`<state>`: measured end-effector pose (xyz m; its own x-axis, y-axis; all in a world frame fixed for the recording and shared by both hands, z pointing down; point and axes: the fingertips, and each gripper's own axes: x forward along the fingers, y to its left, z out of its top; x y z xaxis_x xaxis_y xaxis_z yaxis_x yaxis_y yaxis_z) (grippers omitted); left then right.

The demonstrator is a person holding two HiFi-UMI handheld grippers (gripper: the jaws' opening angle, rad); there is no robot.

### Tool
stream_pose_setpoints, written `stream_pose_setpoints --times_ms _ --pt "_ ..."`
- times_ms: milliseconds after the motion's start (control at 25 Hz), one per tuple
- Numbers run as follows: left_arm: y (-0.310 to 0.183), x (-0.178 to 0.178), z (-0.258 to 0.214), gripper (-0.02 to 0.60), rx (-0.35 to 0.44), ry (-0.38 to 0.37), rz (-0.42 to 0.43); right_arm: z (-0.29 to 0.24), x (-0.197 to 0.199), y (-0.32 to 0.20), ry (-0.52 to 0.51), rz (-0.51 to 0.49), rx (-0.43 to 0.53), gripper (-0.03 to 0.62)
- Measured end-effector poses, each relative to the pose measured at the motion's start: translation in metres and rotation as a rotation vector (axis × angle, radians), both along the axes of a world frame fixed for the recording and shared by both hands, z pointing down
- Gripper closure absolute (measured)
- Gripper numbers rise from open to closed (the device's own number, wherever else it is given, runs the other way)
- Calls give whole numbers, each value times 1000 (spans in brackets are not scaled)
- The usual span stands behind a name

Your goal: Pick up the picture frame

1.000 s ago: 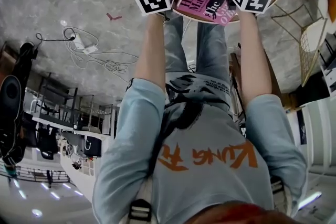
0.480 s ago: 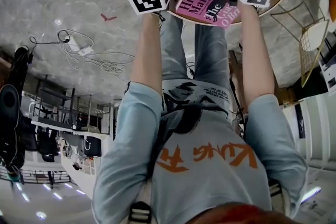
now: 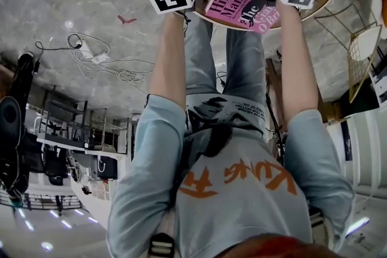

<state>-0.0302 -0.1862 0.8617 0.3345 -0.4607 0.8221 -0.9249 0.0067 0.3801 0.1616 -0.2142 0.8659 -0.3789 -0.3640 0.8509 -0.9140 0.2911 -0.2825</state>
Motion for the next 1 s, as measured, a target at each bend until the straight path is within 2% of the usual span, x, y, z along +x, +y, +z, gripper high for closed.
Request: stream_pose_setpoints --times_ms 160,240,360,520,760,1000 --pt "1 2 1 460 10 -29 16 -4 -1 -2 -10 52 -16 502" --pt "0 3 0 482 26 -11 16 -5 -1 -4 -28 92 -37 505" --pt "2 1 0 494 8 31 11 -6 0 -1 -15 106 -57 513" --pt "2 0 -9 500 9 24 20 -14 1 7 8 129 -71 522" --pt "9 -11 -58 502 53 28 17 -62 -8 16 -24 146 -18 525" --pt "15 -26 -130 502 123 3 9 -126 -24 22 -94 161 54 525"
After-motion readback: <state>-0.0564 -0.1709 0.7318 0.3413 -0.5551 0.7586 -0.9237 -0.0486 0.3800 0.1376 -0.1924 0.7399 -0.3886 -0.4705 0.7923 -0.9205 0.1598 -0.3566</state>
